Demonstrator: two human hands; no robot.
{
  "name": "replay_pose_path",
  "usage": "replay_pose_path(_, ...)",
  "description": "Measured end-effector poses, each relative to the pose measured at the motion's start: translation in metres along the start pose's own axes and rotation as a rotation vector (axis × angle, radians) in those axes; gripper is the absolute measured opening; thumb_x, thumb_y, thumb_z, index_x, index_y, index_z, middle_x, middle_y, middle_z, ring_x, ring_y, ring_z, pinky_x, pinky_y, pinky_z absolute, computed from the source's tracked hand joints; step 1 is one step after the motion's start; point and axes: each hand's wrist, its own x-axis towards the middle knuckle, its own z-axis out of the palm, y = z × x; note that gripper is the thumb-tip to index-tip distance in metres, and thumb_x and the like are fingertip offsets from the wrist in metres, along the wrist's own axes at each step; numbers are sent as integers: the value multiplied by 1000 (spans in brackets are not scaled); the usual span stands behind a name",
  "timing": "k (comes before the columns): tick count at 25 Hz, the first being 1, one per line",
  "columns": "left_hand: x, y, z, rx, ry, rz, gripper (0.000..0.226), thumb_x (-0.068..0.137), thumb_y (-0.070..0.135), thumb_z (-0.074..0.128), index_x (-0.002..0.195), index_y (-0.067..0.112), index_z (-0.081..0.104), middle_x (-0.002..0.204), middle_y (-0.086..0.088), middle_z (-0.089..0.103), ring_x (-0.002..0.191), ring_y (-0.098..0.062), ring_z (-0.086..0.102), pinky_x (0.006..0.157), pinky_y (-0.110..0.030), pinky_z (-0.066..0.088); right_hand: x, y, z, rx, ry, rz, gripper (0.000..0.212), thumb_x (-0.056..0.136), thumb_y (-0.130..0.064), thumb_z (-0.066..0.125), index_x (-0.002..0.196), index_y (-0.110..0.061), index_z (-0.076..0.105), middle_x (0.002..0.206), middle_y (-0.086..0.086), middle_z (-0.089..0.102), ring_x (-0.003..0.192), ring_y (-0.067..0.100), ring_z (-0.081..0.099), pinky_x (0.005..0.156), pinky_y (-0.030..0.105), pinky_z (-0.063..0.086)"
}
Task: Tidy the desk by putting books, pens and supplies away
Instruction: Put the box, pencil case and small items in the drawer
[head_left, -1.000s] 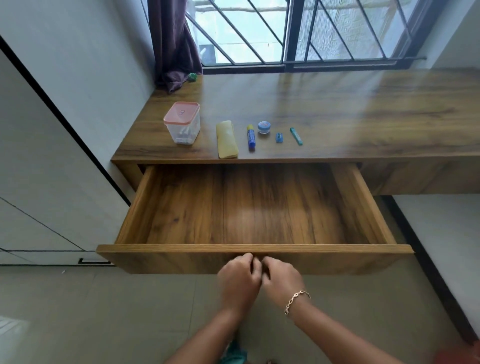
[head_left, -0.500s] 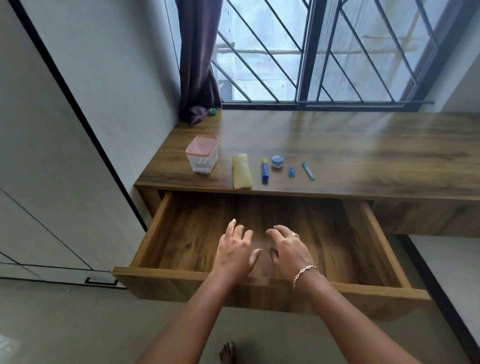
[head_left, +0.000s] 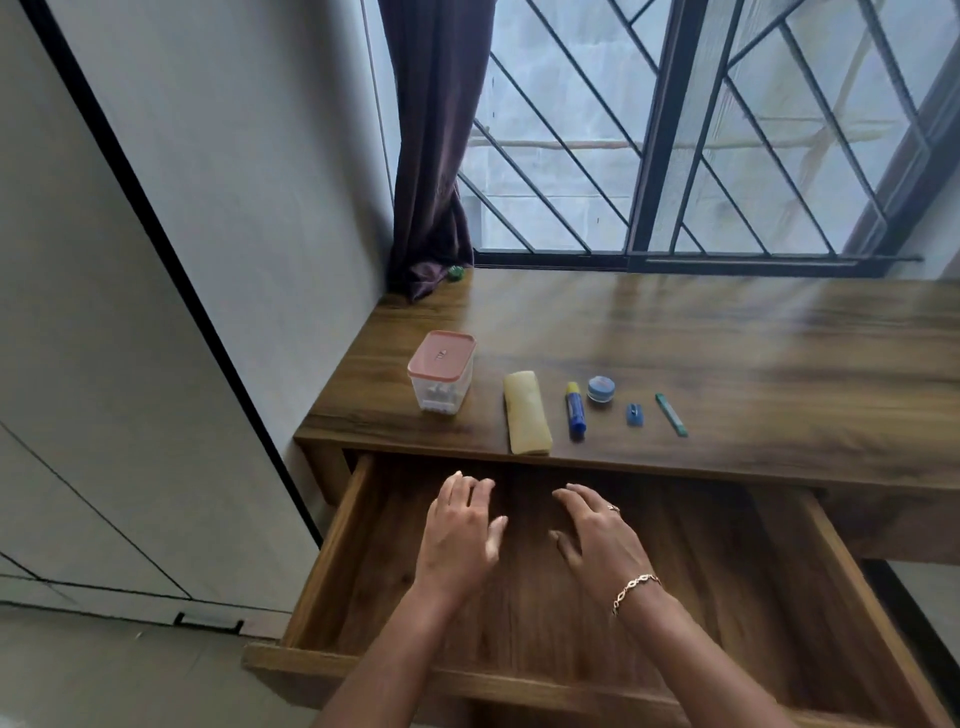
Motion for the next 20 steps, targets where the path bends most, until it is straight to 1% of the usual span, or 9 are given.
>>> replay_pose_path(2,18,-18,-5,-67,139,-7,47,91,28,54,133,10,46,129,-9,49,130,-26,40,110,-33,32,20,-15,-4,24,34,-27,49,92,-28,50,139,-21,37,147,-3,34,132,16,38,106,25,35)
replay_pose_path(4,40,-32,-13,-111,256,-71,43,89,22,58,128,6,50,125,-13,51,126,-28,43,109,-35,35,43,-32,-12,55,62,-51,47,91,-27,53,136,-20,41,142,-2,40,126,19,45,102,27,38)
replay_pose_path(8,91,-54,-43,-378,421,-341,33,93,13,51,123,0,52,124,-19,53,123,-32,45,104,-35,34,102,-60,-29,161,75,-21,40,90,-21,55,129,-11,50,132,6,51,114,25,54,96,30,41)
replay_pose_path(11,131,-70,-66,-572,392,-528,31,96,18,47,121,2,56,121,-16,59,112,-28,54,91,-33,42,156,-73,-32,410,88,86,33,86,-13,60,118,-3,59,116,13,64,103,23,61,92,27,45)
replay_pose_path(13,153,-78,-77,-649,349,-591,27,95,18,50,111,1,62,112,-14,65,101,-25,59,79,-30,44,186,-79,-27,582,56,182,32,84,-9,62,115,0,60,100,15,66,91,26,62,93,35,48)
replay_pose_path(14,163,-81,-80,-691,311,-608,25,94,17,52,108,1,64,109,-14,67,96,-23,60,76,-29,43,198,-82,-24,693,30,241,30,84,-6,62,112,3,60,87,13,64,82,28,61,89,39,50)
replay_pose_path(16,180,-88,-81,-762,211,-624,22,91,14,55,104,-1,66,104,-16,68,91,-25,61,77,-33,48,217,-87,-19,880,-7,359,20,83,0,63,102,4,59,66,8,54,60,23,54,74,37,50)
replay_pose_path(18,191,-94,-79,-859,119,-643,16,89,8,57,96,-3,66,93,-19,68,85,-31,63,78,-40,53,227,-92,-14,931,-32,434,14,81,1,65,88,-3,54,61,7,49,53,18,48,63,33,48)
replay_pose_path(20,196,-99,-79,-972,67,-668,11,86,-1,57,77,0,64,74,-15,64,69,-27,60,67,-37,52,229,-95,-11,955,-64,452,19,81,0,67,88,-5,50,62,7,49,51,17,48,56,30,49)
